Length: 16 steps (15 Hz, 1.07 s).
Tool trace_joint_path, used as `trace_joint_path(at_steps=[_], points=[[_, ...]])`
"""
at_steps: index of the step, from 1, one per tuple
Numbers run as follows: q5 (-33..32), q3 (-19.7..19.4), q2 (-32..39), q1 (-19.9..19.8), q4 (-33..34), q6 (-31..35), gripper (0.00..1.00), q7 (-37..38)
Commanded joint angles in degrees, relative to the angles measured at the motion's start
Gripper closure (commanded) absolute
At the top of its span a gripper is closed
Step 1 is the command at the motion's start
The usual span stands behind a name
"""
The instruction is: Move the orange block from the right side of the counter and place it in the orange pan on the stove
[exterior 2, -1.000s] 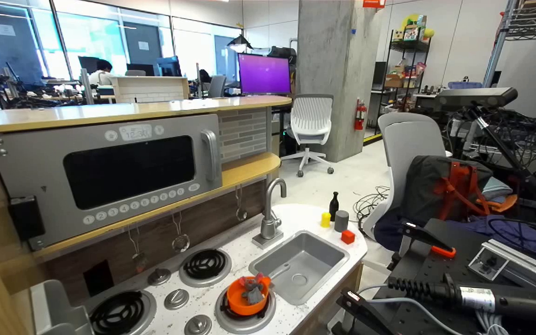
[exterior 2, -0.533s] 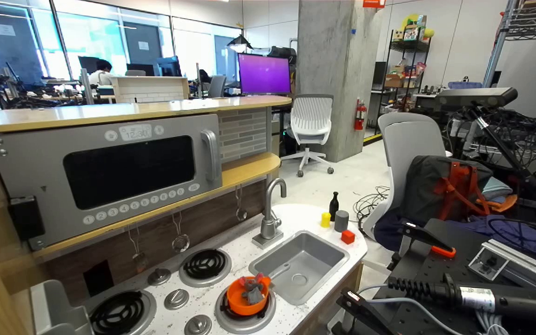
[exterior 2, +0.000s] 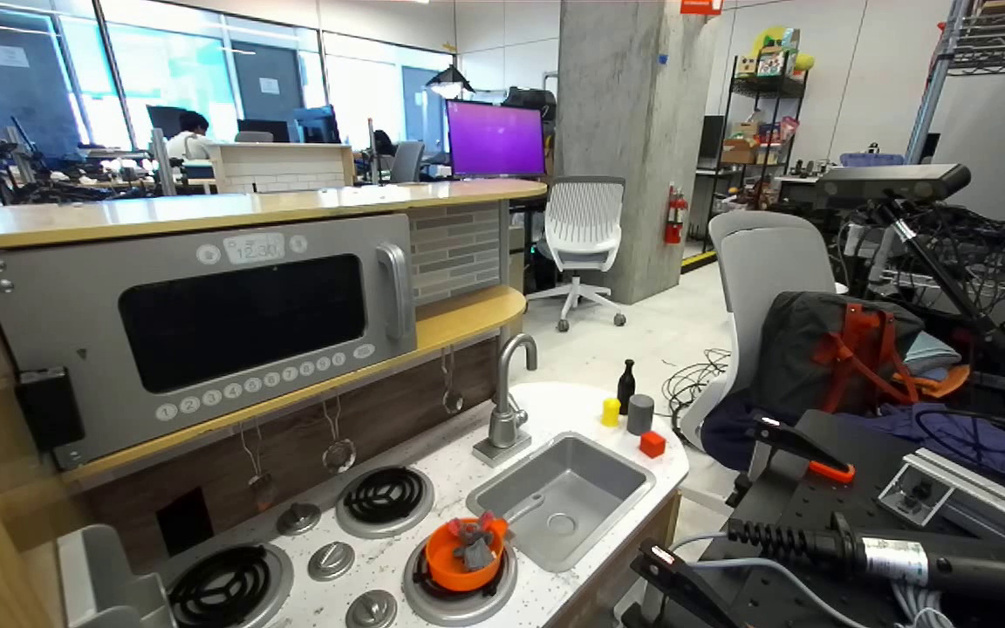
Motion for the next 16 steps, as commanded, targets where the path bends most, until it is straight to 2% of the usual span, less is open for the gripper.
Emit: trace_joint_path(at_steps=[1, 3, 7, 10, 13, 16], points=[[-2.85, -3.69, 2.27, -2.10, -0.97, 2.83, 0.00, -6.11], [-5.22, -7.83, 3.06, -4.25, -1.18, 3.58, 0.00, -11.36], [-7.43, -18.75, 7.43, -8.96, 0.03, 6.19, 0.00, -23.53], [-8.91, -25.03, 14.35, -12.64, 2.08, 12.88, 0.00, -30.02], [-8.40, -29.21, 24.03, -14.57, 4.62, 22.18, 0.00, -35.17], [-3.89, -31.54, 33.48, -14.21, 5.63, 29.46, 0.00, -38.75]])
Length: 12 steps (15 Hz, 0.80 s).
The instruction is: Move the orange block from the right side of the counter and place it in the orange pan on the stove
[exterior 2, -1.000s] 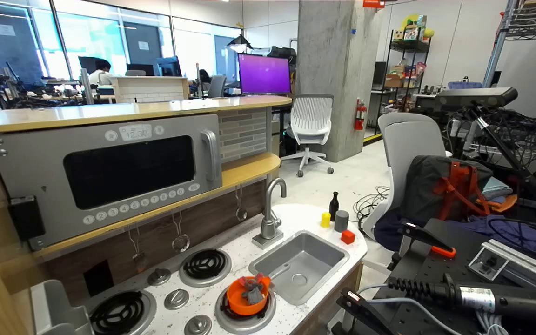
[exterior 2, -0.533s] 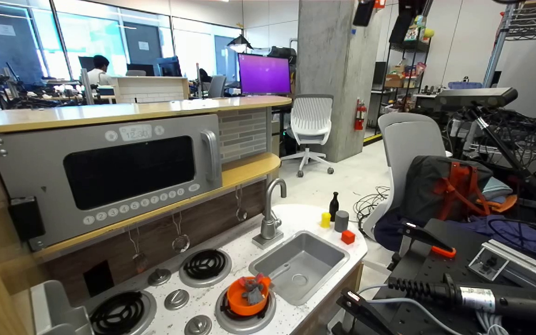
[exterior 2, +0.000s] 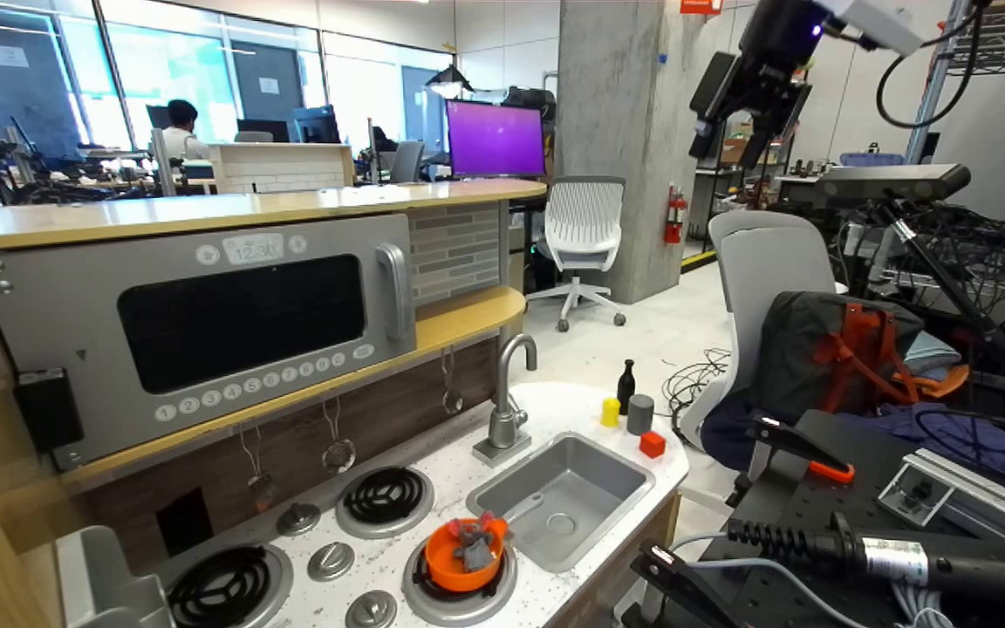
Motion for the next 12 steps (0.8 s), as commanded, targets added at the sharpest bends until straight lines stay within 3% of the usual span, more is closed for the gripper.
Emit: trace_joint_path(at_steps=[1, 5, 9, 12], points=[[4.81, -1.15, 13.67, 0.26, 3.73, 7.87, 0.00, -3.65], [6.40, 2.16, 26.96, -1.29, 6.95, 12.13, 0.00, -5.35], [1.26, 4.84, 37.73, -2.29, 11.23, 14.88, 0.00, -3.79], [-4.02, 4.19, 44.26, -2.08, 13.59, 18.25, 0.00, -1.92]])
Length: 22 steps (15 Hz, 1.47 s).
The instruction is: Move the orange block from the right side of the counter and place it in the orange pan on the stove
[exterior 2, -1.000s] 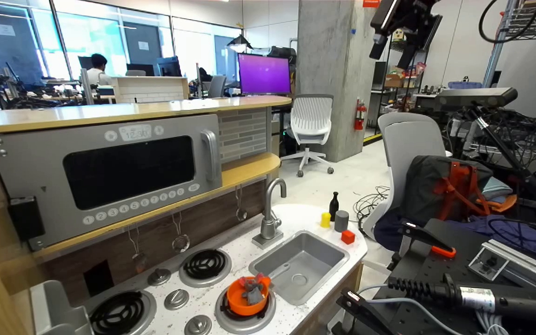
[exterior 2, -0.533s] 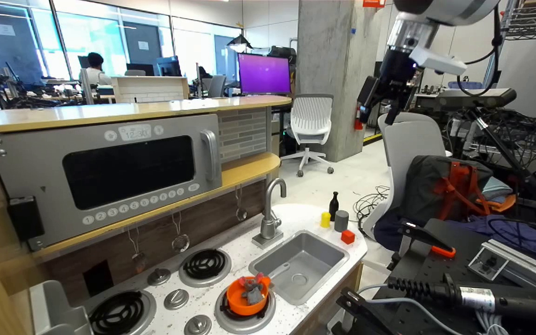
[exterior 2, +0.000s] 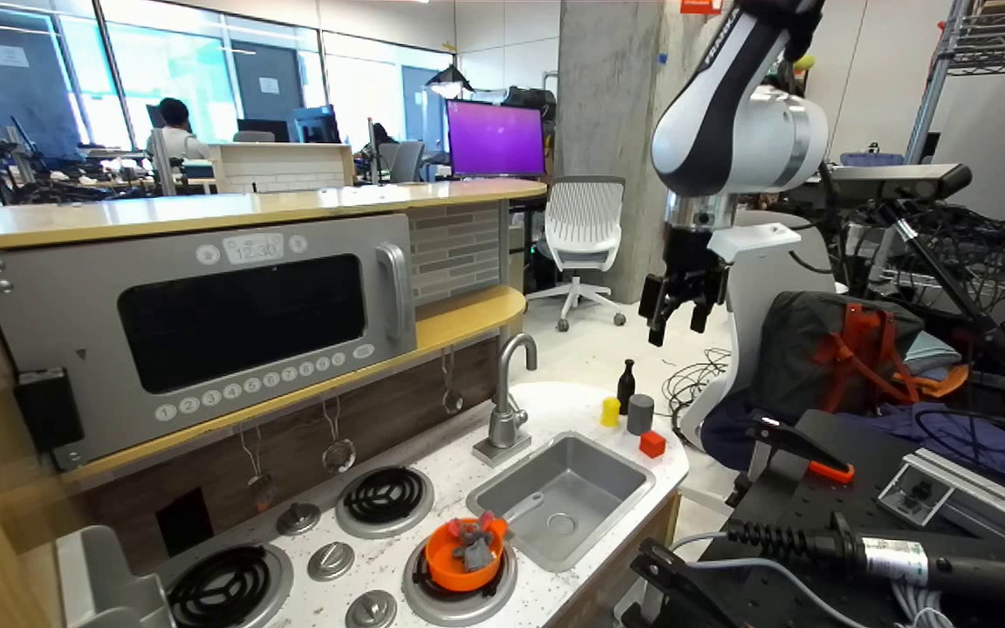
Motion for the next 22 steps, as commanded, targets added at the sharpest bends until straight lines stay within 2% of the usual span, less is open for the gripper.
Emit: trace_joint_path(at_steps=[1, 5, 11, 22], points=[[-6.26, -0.03, 8.29, -1.25, 4.37, 4.62, 0.00, 2.18], [-9.47, -0.67, 14.95, -1.65, 8.05, 5.45, 0.00, 4.26], [-10.47, -0.73, 22.19, -1.59, 13.54, 4.26, 0.00, 5.34], [-10.68, 1.87, 30.60, -0.67, 21.13, 2.29, 0.00, 5.18]])
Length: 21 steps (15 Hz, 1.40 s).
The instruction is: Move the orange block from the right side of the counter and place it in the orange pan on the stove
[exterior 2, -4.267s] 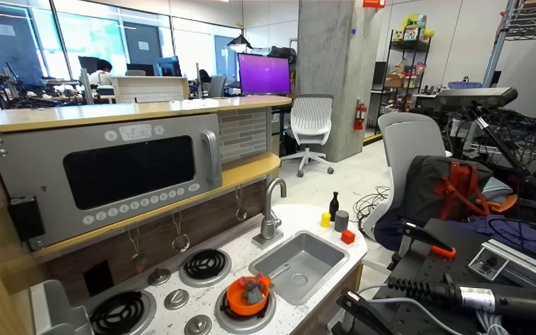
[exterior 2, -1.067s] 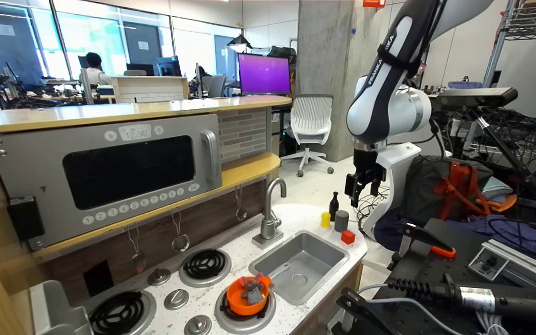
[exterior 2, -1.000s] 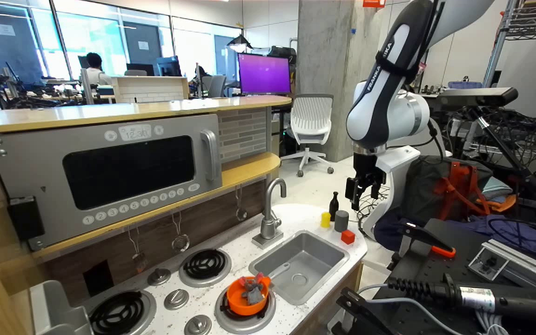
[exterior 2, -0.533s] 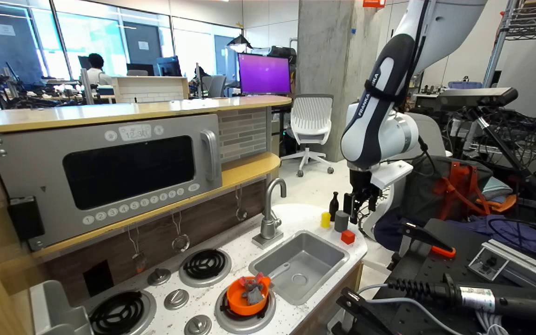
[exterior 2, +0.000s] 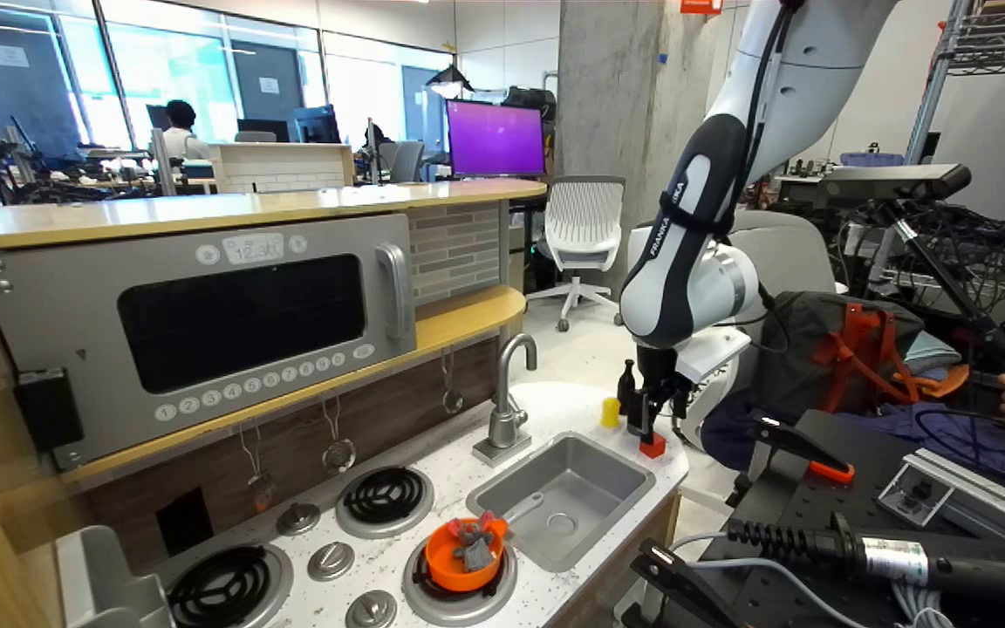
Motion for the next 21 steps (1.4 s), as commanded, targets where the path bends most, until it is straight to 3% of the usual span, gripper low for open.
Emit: trace_joint_path(at_steps=[1, 5, 6, 8, 16, 21], points=[[-1.70, 1.16, 2.65, 0.11, 3.76, -2.69, 0.00, 1.23], [-1.97, 1.26, 4.89, 0.41, 6.04, -5.09, 0.02, 1.24], [-2.00, 1.30, 5.41, 0.40, 6.57, -5.63, 0.27, 1.22], [-2.33, 1.19, 6.36, 0.62, 7.54, -6.55, 0.29, 1.22], [-4.56, 1.58, 2.50, 2.18, 3.78, -6.27, 0.89, 0.22], [-6.49, 0.90, -3.56, 3.83, -2.91, -3.81, 0.89, 0.40]])
